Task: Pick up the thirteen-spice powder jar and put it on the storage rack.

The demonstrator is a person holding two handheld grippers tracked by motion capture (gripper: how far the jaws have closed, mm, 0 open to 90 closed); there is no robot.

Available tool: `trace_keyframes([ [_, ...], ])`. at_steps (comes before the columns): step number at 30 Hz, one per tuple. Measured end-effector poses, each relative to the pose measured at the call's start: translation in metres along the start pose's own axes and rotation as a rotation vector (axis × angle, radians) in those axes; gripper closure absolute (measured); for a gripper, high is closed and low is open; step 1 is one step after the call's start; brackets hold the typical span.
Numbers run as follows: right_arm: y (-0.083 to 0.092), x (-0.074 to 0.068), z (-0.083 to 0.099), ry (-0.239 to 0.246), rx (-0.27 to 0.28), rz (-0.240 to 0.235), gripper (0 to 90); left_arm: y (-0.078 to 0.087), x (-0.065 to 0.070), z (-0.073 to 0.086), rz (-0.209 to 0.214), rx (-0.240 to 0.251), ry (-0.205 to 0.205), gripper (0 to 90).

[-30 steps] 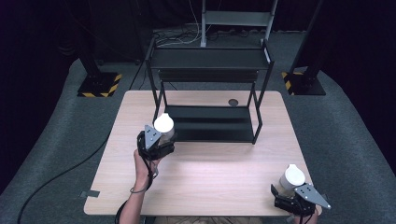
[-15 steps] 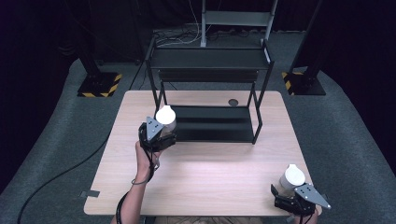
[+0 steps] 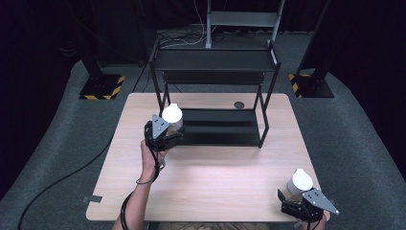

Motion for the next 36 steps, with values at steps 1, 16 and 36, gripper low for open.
trace_keyframes([
  [1, 0.000, 0.000, 0.000, -0.001, 0.000, -0.001, 0.8, 0.000, 0.000, -0.001, 0.001, 0.001, 0.000, 30.2],
  [16, 0.000, 0.000, 0.000, 0.001, -0.003, -0.001, 0.9, -0.005, -0.004, -0.016, 0.007, 0.004, -0.017, 30.2],
  [36, 0.000, 0.000, -0.001, 0.003, -0.005, -0.003, 0.8, -0.014, -0.015, -0.044, 0.026, 0.001, -0.028, 30.2],
])
Point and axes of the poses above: each handheld gripper's, and its own axes: y roughly backward along the jaws, z roughly out of its underside, x roughly to its right, the point moved 4 cm from there along -y, roughly forward along the jaws, and after that the axes turned 7 degrees about y, right-handed, at the moved point
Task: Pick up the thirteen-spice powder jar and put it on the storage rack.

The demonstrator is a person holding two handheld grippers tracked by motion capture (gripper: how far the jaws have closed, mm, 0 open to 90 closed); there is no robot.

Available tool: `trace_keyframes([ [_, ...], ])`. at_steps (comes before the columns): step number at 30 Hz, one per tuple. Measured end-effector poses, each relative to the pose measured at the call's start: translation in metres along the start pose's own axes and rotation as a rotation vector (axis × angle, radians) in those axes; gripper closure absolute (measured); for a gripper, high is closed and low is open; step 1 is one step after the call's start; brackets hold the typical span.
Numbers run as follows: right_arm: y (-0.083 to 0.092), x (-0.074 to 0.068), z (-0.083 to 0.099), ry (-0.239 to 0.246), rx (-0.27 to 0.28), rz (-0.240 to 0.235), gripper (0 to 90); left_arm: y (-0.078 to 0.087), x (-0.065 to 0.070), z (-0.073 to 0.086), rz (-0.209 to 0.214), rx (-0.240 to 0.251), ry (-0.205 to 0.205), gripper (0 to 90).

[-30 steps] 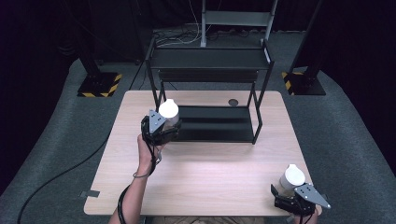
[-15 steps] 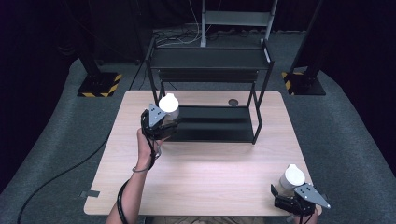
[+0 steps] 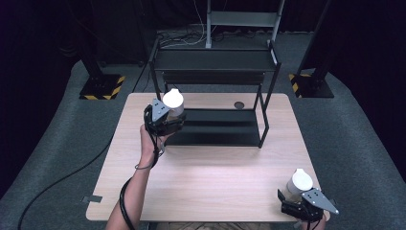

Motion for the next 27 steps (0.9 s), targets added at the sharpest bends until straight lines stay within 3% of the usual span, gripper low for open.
trace_keyframes([
  [27, 0.000, 0.000, 0.001, -0.001, 0.003, -0.002, 0.9, -0.008, -0.008, -0.039, 0.011, 0.012, -0.012, 30.2],
])
Point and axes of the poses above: each handheld gripper's, and its own axes: y roughly backward along the jaws, z roughly out of its underside, x roughly to its right, the point moved 4 cm from there along -y, roughly forward along the jaws, and after that the axes turned 7 degrees about y, right-handed, at the moved point
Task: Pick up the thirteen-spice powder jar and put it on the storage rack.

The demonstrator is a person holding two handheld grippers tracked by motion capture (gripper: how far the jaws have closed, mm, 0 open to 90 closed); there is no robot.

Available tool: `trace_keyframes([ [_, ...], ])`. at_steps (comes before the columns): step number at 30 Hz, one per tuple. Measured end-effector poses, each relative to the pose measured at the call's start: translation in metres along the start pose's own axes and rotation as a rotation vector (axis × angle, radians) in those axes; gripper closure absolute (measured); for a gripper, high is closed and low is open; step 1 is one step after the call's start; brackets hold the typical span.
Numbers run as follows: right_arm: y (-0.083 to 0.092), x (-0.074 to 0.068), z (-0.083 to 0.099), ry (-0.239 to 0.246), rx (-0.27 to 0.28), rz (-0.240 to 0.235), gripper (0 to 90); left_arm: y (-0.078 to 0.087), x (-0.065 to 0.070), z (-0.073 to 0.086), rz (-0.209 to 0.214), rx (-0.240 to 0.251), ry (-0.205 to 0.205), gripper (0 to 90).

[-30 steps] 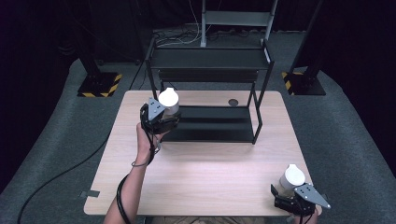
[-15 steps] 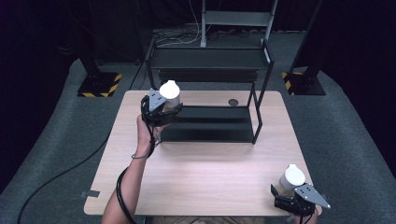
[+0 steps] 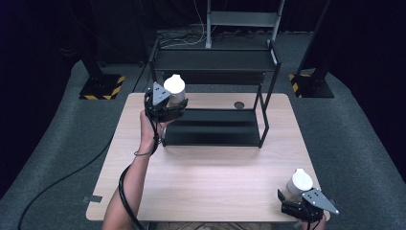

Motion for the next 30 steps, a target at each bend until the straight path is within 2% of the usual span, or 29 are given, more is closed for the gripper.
trace_keyframes([
  [4, 0.000, 0.000, 0.000, -0.002, 0.001, 0.001, 0.9, 0.000, -0.001, -0.006, 0.003, 0.001, -0.011, 30.2],
  [13, 0.000, 0.000, 0.000, -0.004, 0.000, -0.001, 0.9, -0.003, -0.005, -0.021, 0.022, 0.015, 0.010, 30.2],
  [30, 0.000, 0.001, 0.000, -0.012, 0.000, -0.004, 0.9, -0.001, -0.007, -0.046, 0.042, 0.031, 0.004, 30.2],
])
Point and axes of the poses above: each handheld gripper's, and its own axes: y roughly backward along the jaws, z roughly out of its underside, x roughly to its right, the point moved 4 cm from there along -y, roughly forward along the jaws, and after that the axes turned 7 degrees about y, right-handed, at the moved point
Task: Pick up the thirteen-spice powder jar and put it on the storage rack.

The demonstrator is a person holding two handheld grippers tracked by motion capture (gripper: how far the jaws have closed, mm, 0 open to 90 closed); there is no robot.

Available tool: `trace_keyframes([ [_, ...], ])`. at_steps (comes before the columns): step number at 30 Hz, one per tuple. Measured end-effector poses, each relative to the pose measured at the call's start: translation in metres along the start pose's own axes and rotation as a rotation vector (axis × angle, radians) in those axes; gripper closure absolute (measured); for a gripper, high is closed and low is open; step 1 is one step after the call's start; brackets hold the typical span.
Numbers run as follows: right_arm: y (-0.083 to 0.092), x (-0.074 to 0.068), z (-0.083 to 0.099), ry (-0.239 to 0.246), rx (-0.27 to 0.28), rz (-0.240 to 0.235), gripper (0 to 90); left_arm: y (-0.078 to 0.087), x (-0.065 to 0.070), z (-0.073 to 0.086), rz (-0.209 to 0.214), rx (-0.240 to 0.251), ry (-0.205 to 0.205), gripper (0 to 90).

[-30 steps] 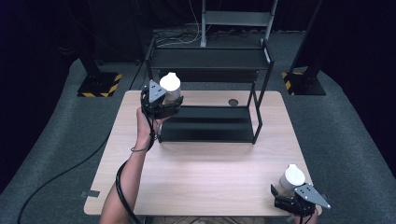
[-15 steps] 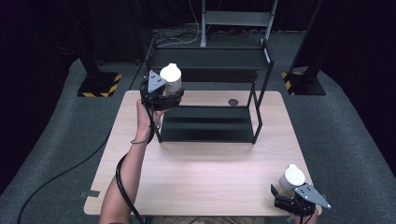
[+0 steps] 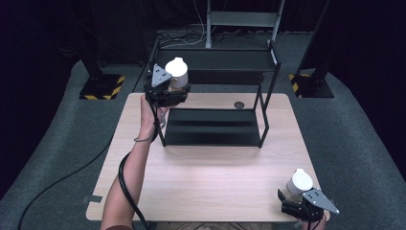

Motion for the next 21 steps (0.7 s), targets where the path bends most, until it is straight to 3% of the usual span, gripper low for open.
trace_keyframes([
  [9, 0.000, 0.000, 0.000, 0.002, -0.001, 0.000, 0.9, 0.000, -0.005, -0.012, 0.017, 0.008, 0.019, 30.2],
  [21, 0.000, 0.001, 0.000, -0.002, 0.002, -0.003, 1.0, 0.002, -0.006, -0.033, 0.026, 0.025, 0.014, 30.2],
])
Point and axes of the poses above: each handheld gripper's, and its own axes: y roughly backward along the jaws, z roughly out of its underside, x roughly to its right, the point moved 4 cm from there along -y, roughly forward along the jaws, and after that the axes turned 7 degrees about y, right-handed, at the moved point
